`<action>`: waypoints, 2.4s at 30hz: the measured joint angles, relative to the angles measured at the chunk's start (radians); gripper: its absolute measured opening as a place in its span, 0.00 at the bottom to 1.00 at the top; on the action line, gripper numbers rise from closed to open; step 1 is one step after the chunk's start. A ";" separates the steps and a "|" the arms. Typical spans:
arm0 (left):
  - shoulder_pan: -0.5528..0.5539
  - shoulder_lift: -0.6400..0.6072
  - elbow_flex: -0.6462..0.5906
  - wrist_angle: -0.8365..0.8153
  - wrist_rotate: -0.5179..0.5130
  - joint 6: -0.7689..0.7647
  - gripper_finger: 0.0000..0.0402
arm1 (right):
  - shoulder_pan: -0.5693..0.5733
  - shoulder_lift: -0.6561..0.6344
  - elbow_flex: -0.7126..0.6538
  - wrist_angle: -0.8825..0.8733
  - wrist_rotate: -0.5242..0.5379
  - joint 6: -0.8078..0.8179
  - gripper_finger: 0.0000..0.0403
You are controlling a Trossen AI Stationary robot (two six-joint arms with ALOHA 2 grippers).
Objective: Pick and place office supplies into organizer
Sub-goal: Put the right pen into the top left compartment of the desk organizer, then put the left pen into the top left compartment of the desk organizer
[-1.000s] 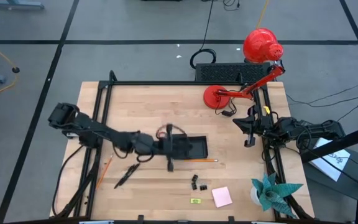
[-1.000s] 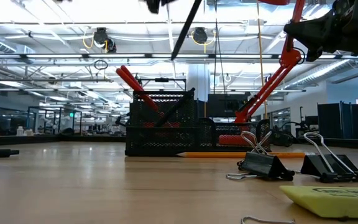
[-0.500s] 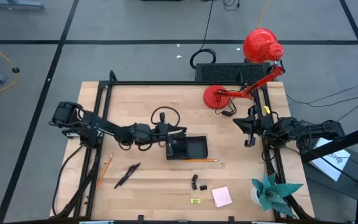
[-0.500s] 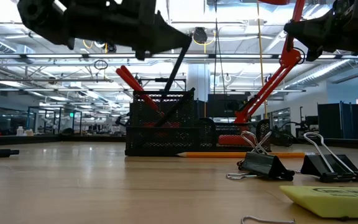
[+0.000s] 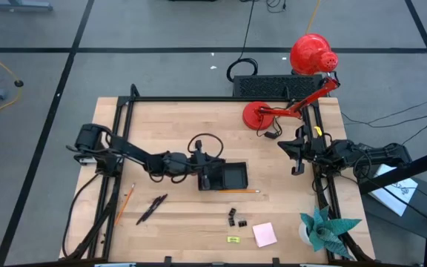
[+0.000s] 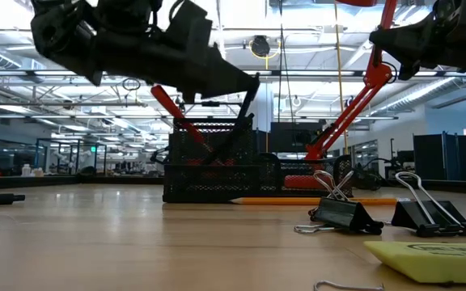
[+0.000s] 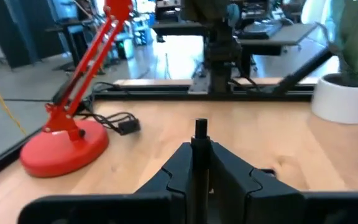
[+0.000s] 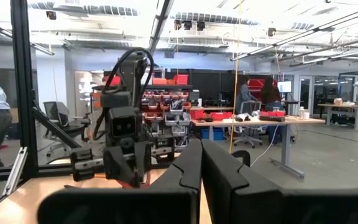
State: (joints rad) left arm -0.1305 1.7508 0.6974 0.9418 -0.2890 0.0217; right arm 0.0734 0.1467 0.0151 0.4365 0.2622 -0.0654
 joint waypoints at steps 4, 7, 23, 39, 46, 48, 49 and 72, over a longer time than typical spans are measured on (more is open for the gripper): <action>0.014 -0.054 0.079 -0.313 0.027 -0.036 0.13 | 0.000 0.000 0.000 0.000 0.002 -0.003 0.01; 0.015 -0.058 0.180 -0.622 0.036 -0.020 0.13 | 0.000 0.000 0.000 0.008 0.003 -0.003 0.01; 0.028 -0.051 0.301 -0.886 0.133 0.050 0.13 | 0.000 0.001 0.000 0.004 0.003 -0.002 0.01; 0.030 -0.051 0.301 -0.882 0.185 -0.023 0.30 | 0.000 0.001 0.000 0.004 0.002 0.000 0.01; 0.029 -0.051 0.315 -0.876 0.160 0.037 0.40 | 0.000 0.001 0.000 0.004 0.002 0.000 0.01; 0.025 -0.051 0.345 -0.891 0.159 0.048 0.42 | 0.000 0.001 0.000 0.004 0.002 -0.001 0.01; 0.022 -0.051 0.364 -0.910 0.158 0.059 0.42 | 0.000 0.001 0.000 0.004 0.002 -0.001 0.01; -0.517 -0.052 0.658 -1.975 -0.154 -0.674 0.42 | 0.000 0.001 0.000 -0.005 -0.002 0.012 0.01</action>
State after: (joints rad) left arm -0.6480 1.6989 1.3556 -1.0333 -0.4429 -0.6523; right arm 0.0734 0.1474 0.0154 0.4317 0.2604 -0.0533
